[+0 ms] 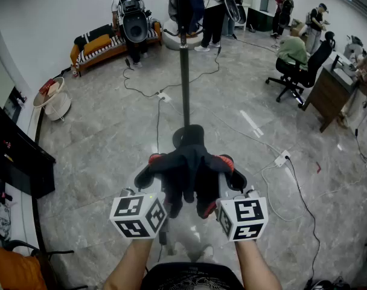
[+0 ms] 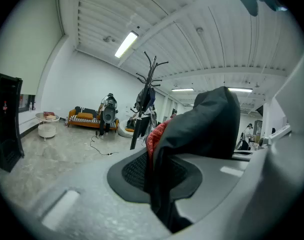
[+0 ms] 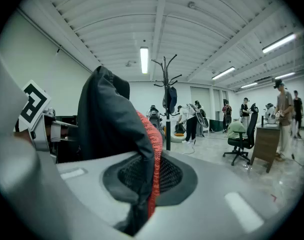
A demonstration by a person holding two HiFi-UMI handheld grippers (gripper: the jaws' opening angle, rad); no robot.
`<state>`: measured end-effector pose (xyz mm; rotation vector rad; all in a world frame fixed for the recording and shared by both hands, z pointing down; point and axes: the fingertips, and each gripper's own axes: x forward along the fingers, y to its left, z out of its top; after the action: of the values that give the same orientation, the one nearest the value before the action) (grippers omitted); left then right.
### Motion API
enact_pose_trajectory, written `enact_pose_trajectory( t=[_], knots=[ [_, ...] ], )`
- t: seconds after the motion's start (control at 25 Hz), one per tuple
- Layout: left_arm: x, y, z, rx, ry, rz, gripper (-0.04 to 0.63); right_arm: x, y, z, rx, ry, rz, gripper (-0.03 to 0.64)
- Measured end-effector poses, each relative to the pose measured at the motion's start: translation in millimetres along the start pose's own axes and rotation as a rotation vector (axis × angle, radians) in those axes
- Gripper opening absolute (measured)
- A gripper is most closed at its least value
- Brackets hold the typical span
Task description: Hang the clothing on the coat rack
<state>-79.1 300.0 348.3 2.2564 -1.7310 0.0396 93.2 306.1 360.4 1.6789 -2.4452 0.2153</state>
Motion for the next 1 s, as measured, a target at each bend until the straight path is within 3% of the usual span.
enact_pose_trajectory(
  t=[0.32,0.72,1.0],
  knots=[
    [8,22,-2,-0.010,0.025,-0.026,0.032,15,10,-2,0.009,0.021,-0.036,0.025],
    [37,28,6,-0.002,0.031,-0.124,0.032,33,10,11,0.000,0.012,-0.104,0.025],
    [60,29,15,0.017,0.025,-0.134,0.032,55,-1,24,-0.003,-0.011,-0.103,0.025]
  ],
)
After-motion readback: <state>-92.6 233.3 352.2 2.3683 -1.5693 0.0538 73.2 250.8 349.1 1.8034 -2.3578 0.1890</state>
